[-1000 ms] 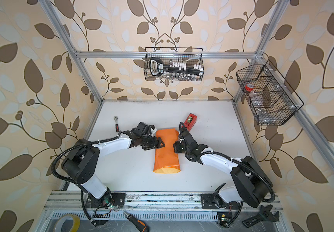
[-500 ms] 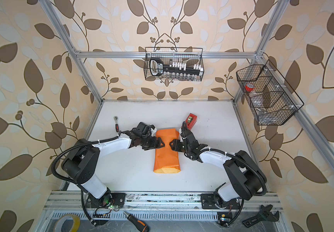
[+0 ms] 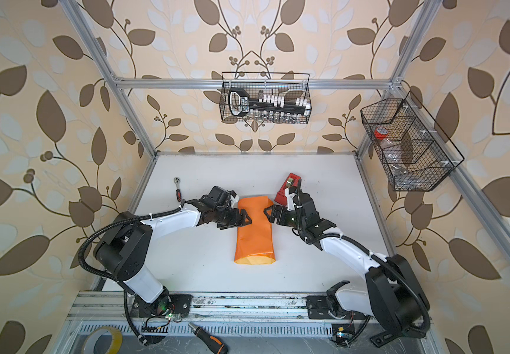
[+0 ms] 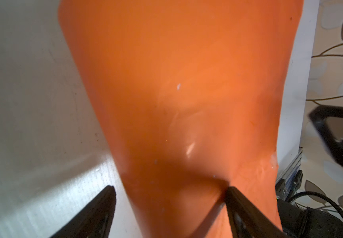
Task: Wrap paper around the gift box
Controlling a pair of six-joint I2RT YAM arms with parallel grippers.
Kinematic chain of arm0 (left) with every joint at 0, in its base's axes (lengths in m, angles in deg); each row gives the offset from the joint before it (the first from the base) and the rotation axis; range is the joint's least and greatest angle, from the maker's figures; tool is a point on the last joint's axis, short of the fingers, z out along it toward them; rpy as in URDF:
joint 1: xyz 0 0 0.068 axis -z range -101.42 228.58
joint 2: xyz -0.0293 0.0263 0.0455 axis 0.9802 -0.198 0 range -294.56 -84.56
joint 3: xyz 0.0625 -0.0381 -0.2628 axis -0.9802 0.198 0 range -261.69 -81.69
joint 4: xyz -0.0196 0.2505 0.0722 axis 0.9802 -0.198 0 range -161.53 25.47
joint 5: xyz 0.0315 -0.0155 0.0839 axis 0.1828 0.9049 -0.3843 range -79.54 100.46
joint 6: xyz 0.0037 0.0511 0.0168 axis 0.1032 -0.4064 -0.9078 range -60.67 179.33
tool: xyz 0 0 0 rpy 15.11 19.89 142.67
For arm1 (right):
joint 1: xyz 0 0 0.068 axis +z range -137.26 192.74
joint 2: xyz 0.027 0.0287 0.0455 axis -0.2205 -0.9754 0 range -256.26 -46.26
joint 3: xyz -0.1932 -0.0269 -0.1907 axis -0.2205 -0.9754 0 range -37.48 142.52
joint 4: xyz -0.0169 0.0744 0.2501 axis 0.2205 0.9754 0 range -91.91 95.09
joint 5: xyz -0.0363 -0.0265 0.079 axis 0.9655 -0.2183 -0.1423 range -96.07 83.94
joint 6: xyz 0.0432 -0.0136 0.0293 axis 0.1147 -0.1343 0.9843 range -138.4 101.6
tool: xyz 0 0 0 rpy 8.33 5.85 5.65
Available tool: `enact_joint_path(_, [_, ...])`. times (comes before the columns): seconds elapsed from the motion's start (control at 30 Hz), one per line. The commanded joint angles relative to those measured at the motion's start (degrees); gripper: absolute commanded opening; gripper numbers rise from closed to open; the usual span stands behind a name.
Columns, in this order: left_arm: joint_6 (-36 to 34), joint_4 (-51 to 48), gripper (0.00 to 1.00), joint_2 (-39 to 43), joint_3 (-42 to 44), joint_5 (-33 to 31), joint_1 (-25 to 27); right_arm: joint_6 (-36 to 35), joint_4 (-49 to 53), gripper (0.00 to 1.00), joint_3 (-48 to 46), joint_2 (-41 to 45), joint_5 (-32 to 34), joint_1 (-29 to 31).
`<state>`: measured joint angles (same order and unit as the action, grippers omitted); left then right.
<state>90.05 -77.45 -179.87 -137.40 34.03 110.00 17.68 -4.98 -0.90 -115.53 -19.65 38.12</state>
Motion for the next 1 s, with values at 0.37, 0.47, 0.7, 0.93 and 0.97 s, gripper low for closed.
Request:
enact_joint_path(0.37, [1.1,-8.1,0.95,15.3,-2.0,-8.7,-0.4,-13.5,14.0,1.0,-7.0,19.1,1.4,1.2])
enact_joint_path(0.47, [3.7,-6.6,0.94,20.5,3.5,-7.1,-2.0,-10.0,11.7,0.97,-6.6,16.0,-2.0,1.2])
enact_joint_path(0.7, [6.2,-5.5,0.84,22.6,9.6,1.8,-3.6,-2.5,3.4,0.86,-4.6,5.6,-5.6,3.3])
enact_joint_path(0.93, [3.8,-3.3,0.7,14.9,7.6,7.2,-2.1,-2.5,1.3,0.75,-4.1,-1.2,-3.8,5.3])
enact_joint_path(0.97, [3.4,-2.9,0.7,13.9,7.0,7.7,-1.7,-2.2,0.6,0.74,-4.2,-1.8,-4.1,5.4])
